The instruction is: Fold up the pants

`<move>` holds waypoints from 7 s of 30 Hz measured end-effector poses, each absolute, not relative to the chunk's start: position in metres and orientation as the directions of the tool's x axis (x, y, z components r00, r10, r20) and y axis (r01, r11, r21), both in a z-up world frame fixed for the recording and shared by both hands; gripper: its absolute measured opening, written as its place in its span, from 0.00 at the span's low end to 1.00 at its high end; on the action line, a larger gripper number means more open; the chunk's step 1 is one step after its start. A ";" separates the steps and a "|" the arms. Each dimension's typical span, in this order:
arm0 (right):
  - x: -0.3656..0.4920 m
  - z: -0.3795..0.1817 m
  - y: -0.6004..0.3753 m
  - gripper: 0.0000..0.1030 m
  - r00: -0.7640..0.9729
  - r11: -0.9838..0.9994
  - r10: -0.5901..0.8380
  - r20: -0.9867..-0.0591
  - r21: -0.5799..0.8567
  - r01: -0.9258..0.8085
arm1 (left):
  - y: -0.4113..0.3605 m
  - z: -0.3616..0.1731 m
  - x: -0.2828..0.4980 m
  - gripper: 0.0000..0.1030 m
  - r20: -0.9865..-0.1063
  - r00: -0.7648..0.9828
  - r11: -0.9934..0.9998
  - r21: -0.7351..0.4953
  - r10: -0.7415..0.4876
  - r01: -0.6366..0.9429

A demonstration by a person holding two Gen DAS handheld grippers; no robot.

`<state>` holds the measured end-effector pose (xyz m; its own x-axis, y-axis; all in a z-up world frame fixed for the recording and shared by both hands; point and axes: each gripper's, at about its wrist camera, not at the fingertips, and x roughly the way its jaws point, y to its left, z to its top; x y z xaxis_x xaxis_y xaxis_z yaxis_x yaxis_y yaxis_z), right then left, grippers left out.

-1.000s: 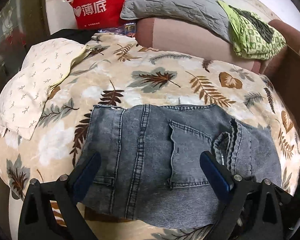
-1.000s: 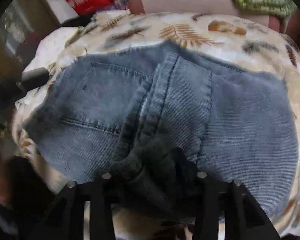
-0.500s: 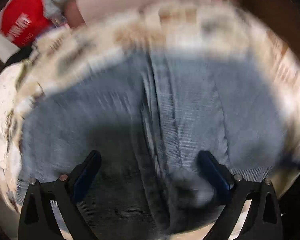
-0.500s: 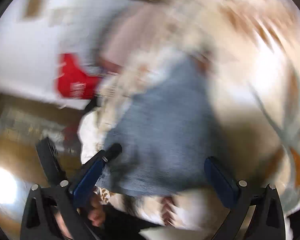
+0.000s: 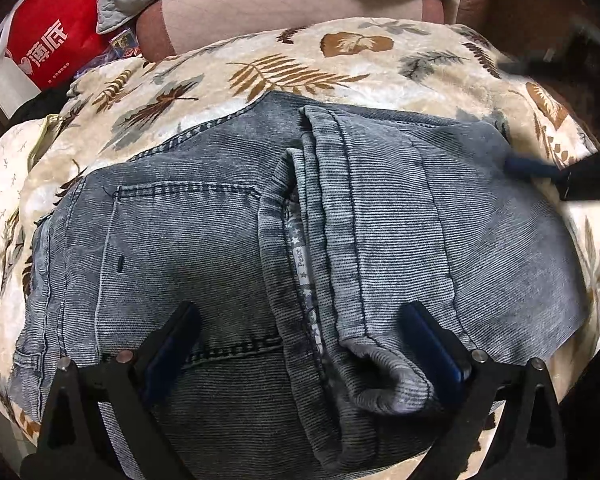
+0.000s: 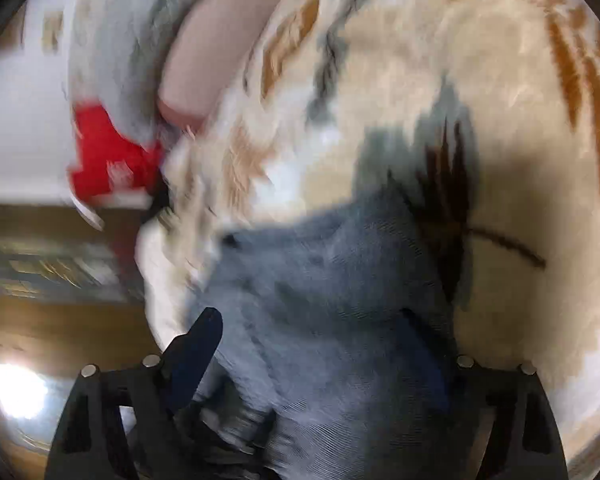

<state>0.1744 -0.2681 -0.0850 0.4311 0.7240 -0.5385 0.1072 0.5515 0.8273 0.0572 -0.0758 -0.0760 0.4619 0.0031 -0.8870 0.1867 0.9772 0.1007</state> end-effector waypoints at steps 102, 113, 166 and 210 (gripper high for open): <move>0.164 -0.067 -0.007 0.90 0.110 0.782 0.613 -0.782 0.583 -0.220 | 0.167 -0.070 0.009 0.94 -0.784 0.592 0.732 -0.513 -0.188 -0.447; 0.133 -0.053 -0.092 0.96 0.256 0.689 0.723 -0.641 0.698 -0.195 | 0.165 -0.064 0.016 0.13 -0.798 0.572 0.749 -0.494 -0.190 -0.441; 0.028 -0.104 -0.285 0.92 0.489 0.508 0.679 -0.548 0.831 0.226 | -0.035 -0.020 0.023 0.74 -0.813 0.545 0.978 -0.150 -0.204 0.142; 0.024 -0.079 -0.253 0.12 0.477 0.780 0.469 -0.743 0.602 0.171 | -0.041 -0.048 0.036 0.75 -0.855 0.502 0.990 -0.086 -0.133 0.115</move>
<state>0.0240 -0.2526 -0.0792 0.4765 0.4694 -0.7434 0.1712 0.7798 0.6021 0.0359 -0.0415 -0.0482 0.5020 -0.1329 -0.8546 0.1155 0.9896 -0.0860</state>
